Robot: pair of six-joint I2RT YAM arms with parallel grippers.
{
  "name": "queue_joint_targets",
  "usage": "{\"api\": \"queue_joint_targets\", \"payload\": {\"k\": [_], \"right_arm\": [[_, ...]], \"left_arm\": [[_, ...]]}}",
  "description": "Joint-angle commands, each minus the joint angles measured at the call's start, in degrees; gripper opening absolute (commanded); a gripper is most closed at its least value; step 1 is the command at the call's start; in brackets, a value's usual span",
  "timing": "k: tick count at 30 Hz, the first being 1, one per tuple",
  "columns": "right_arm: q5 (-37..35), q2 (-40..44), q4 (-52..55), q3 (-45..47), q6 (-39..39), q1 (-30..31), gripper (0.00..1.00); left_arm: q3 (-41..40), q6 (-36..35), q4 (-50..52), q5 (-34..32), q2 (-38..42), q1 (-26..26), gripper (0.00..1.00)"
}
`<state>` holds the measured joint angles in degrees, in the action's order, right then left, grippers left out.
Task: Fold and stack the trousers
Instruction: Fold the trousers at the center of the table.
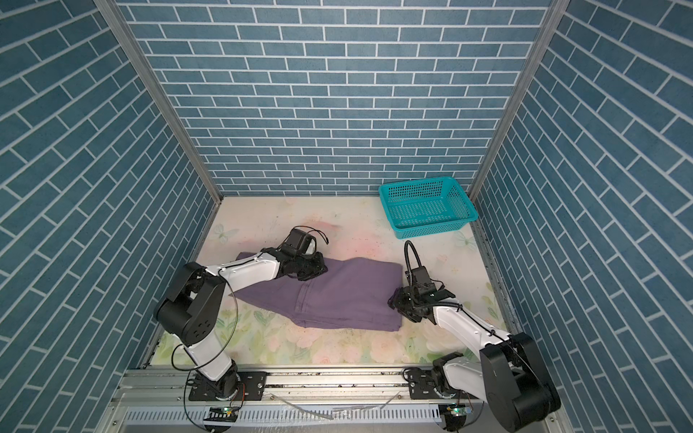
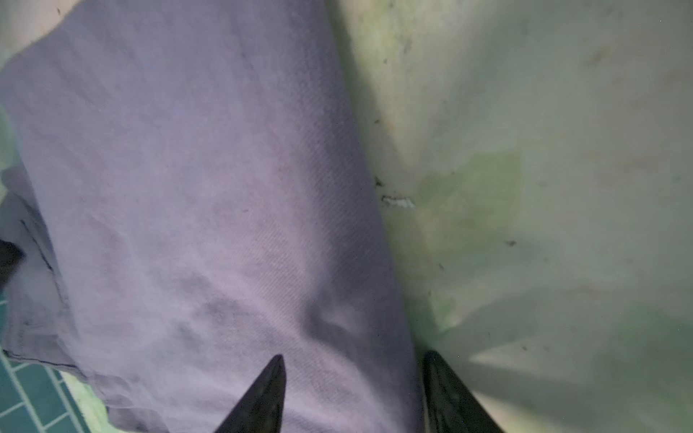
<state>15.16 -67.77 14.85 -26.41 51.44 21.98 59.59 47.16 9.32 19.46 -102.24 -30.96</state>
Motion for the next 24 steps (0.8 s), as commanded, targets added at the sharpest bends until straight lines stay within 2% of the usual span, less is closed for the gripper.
{"api": "queue_joint_targets", "payload": {"k": [1, 5, 7, 8, 12, 17, 22, 24], "right_arm": [[2.6, -0.6, -3.9, 3.5, 2.2, -1.7, 0.43], [4.5, 1.4, -3.3, 5.4, 1.9, -4.7, 0.15], [5.5, 2.7, -2.3, 6.2, 1.5, -6.5, 0.03], [6.0, 3.5, -1.2, 6.3, 0.8, -7.5, 0.00], [5.0, 7.8, 10.9, 3.5, -4.8, -14.2, 0.00], [1.0, 13.7, 27.5, -3.7, -13.5, -27.8, 0.00], [-7.7, 15.6, 35.7, -13.1, -16.7, -30.1, 0.00], [-7.8, 15.5, 36.2, -16.6, -16.4, -30.0, 0.00]], "left_arm": [[0.1, 0.5, -0.4, 0.1, -3.1, -0.5, 0.08], [1.2, -1.3, 1.6, -2.8, -4.8, -0.2, 0.07], [2.0, -2.0, 2.6, -3.3, -5.3, 0.1, 0.06], [2.3, -2.2, 2.8, -3.3, -5.3, 0.3, 0.07], [4.2, -3.3, 5.1, -3.6, -3.8, 1.6, 0.07], [5.4, -5.5, 8.7, -5.4, 1.3, 4.7, 0.09], [4.0, -6.9, 11.9, -5.9, 9.3, 9.4, 0.10], [2.8, -7.6, 13.0, -6.3, 13.3, 11.2, 0.12]]}}
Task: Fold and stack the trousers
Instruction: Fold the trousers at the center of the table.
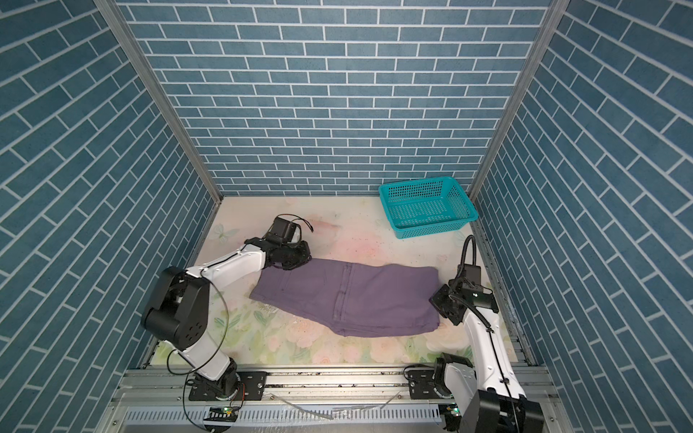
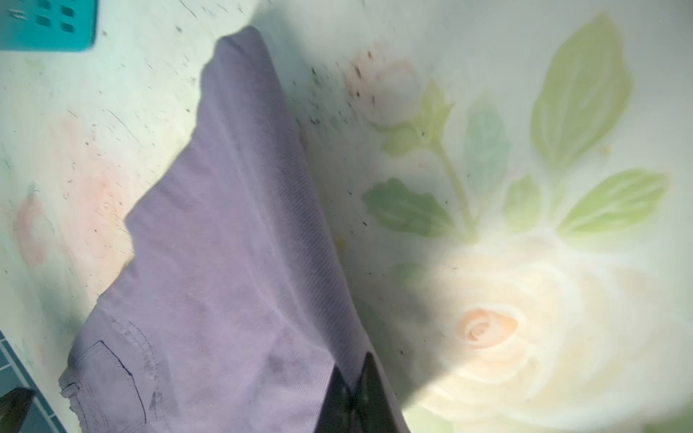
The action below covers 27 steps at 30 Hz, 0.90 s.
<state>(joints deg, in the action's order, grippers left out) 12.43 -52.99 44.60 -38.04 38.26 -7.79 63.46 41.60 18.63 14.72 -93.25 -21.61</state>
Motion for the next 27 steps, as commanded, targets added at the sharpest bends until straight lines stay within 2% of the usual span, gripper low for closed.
{"api": "queue_joint_targets", "payload": {"k": [1, 4, 9, 14, 20, 27], "right_arm": [[-5.0, 0.6, 6.4, -6.6, -2.9, -0.2, 0.00], [-5.3, -0.1, 6.4, -11.1, -2.1, 2.4, 0.00], [-16.3, -6.2, 8.8, -21.2, -0.9, 19.9, 0.00], [-20.4, -15.9, 6.6, -29.2, 1.7, 34.4, 0.00], [-20.8, -31.0, 4.2, -43.5, 1.1, 47.3, 0.00], [-17.4, -45.6, 0.5, -54.9, 1.7, 56.7, 0.00]], "left_arm": [[-1.7, -2.5, 4.5, -2.0, 6.4, 2.8, 0.14], [-3.8, -3.3, 7.2, -3.0, 12.1, 5.8, 0.16], [-8.6, -2.4, 10.8, -3.3, 20.4, 11.4, 0.16], [-10.4, -3.4, 15.9, -3.3, 27.2, 16.3, 0.17], [-10.0, -5.5, 20.6, -3.2, 31.5, 20.3, 0.20], [-13.1, -5.1, 20.7, -0.5, 32.4, 22.6, 0.20]]}}
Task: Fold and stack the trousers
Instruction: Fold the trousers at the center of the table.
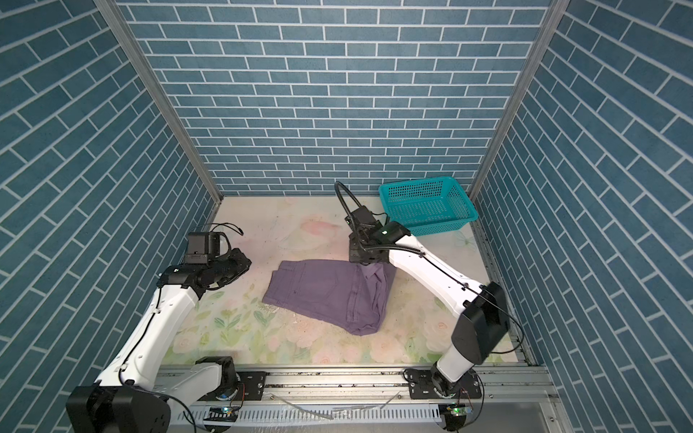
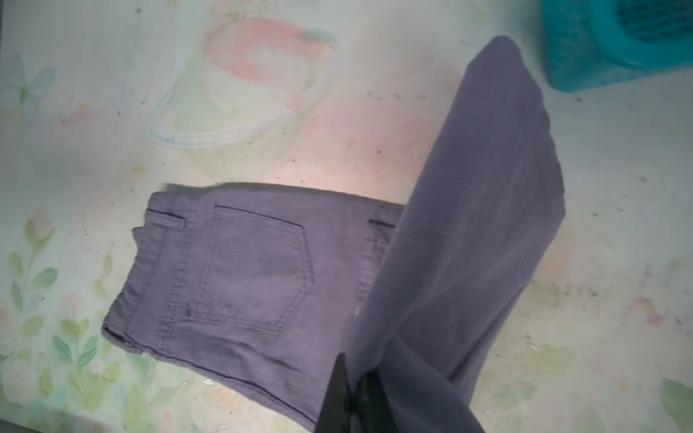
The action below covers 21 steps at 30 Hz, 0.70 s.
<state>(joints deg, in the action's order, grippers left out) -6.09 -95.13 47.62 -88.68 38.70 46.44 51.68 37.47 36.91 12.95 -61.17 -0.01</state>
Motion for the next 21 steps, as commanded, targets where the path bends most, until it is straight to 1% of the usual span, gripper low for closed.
{"api": "queue_joint_targets", "payload": {"k": [1, 5, 10, 17, 21], "right_arm": [[1.9, -5.3, -3.0, -5.4, 1.5, 3.3, 0.00], [4.6, -11.3, -4.5, -10.6, 2.0, 6.5, 0.00], [6.4, -16.7, -4.1, -16.4, 2.0, 9.9, 0.00], [8.9, -22.5, -4.4, -21.1, 2.7, 12.5, 0.00], [9.5, -24.2, -4.6, -22.3, 3.0, 13.5, 0.00]], "left_arm": [[-1.6, -1.0, 2.5, 1.5, 0.3, 1.4, 0.20], [-1.8, -1.7, 2.8, 2.0, 0.3, 2.1, 0.20], [-3.8, -1.8, 2.7, 1.4, 0.2, 2.1, 0.20], [-5.3, -1.4, 2.1, 1.6, -0.1, 2.2, 0.21], [-5.7, -1.3, 1.7, 1.5, -0.3, 2.2, 0.22]]}}
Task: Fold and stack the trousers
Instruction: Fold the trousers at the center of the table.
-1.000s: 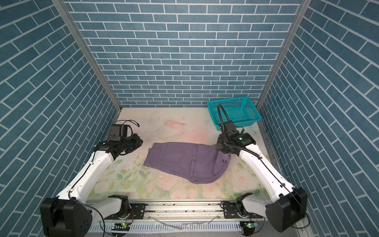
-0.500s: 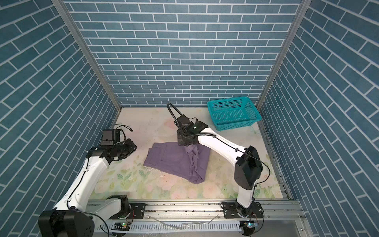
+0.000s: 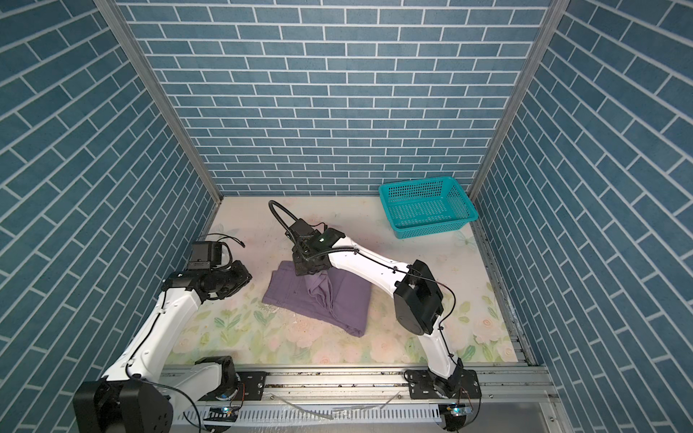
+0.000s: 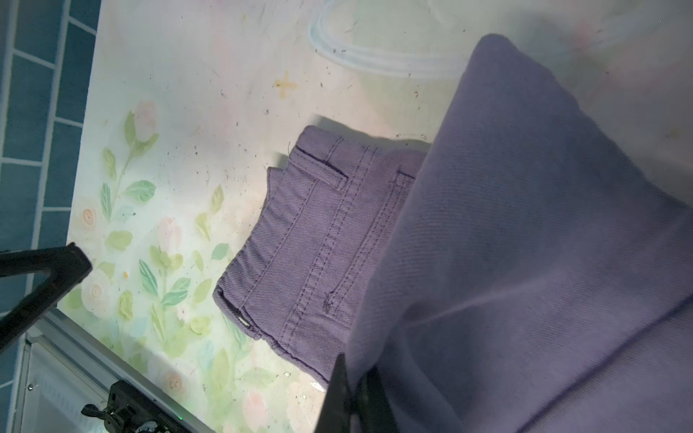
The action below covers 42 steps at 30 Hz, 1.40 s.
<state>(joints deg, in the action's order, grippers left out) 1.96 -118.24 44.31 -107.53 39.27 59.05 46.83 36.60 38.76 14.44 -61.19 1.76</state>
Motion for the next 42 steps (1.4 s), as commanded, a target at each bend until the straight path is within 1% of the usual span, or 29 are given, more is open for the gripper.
{"api": "queue_joint_targets", "payload": {"k": [1, 4, 6, 8, 10, 14, 15, 19, 23, 26, 27, 31, 34, 37, 39, 42], "right_arm": [[1.7, -1.6, -1.5, -3.7, 2.5, 1.2, 0.00], [2.7, -3.3, -2.1, -4.6, 2.6, 2.1, 0.00], [2.8, -4.5, -2.0, -5.6, 2.6, 2.8, 0.00], [4.7, -5.8, -1.8, -6.9, 2.5, 3.3, 0.00], [5.1, -6.9, -1.8, -8.0, 2.7, 3.6, 0.00], [6.0, -9.6, -2.9, -9.6, 3.7, 3.7, 0.00], [6.3, -10.0, -3.1, -9.9, 4.2, 3.7, 0.00], [7.5, -11.9, -5.0, -12.1, 6.1, 3.7, 0.00], [8.7, -15.1, -5.6, -16.1, 7.4, 3.7, 0.00], [10.4, -16.6, -7.2, -17.1, 7.9, 3.7, 0.18], [11.3, -16.9, -8.3, -17.0, 8.1, 3.7, 0.20], [14.3, -17.3, -12.7, -17.1, 7.9, 3.6, 0.35], [13.3, -15.4, -12.2, -16.4, 4.9, 3.2, 0.38], [11.3, -9.8, -12.7, -11.6, 1.0, 1.9, 0.37], [8.8, -3.6, -13.7, -5.5, -1.2, 0.7, 0.35], [4.5, 6.2, -15.5, 7.2, -1.9, -1.6, 0.32]], "left_arm": [[-1.0, -0.4, -0.4, 0.0, -0.3, 0.4, 0.23], [-1.6, -0.4, -1.0, -0.1, -0.9, 0.4, 0.27], [-2.0, -0.4, -1.4, -0.1, -1.5, 0.4, 0.27], [-2.7, -0.4, -2.1, -0.1, -2.1, 0.4, 0.27], [-3.8, -0.1, -3.3, 0.2, -2.6, 0.4, 0.27], [-6.6, 1.3, -7.8, 1.8, -4.3, 0.4, 0.27], [-8.4, 1.7, -9.0, 2.4, -4.8, 0.4, 0.27], [-10.4, 2.9, -13.6, 5.5, -7.4, 0.3, 0.27], [-11.6, 2.6, -15.2, 5.7, -9.4, 0.1, 0.26], [-13.1, 2.2, -16.0, 5.7, -10.2, 0.0, 0.26], [-13.4, 2.1, -16.2, 5.6, -10.5, 0.0, 0.26], [-14.4, 2.0, -16.5, 5.7, -11.1, 0.0, 0.25], [-13.7, 1.5, -14.9, 5.4, -10.4, -0.1, 0.25], [-11.8, 1.0, -11.7, 3.6, -8.4, 0.0, 0.25], [-10.5, 0.9, -9.6, 2.5, -6.0, 0.0, 0.26], [-8.1, 0.7, -7.7, 1.1, -1.9, -0.7, 0.29]]}}
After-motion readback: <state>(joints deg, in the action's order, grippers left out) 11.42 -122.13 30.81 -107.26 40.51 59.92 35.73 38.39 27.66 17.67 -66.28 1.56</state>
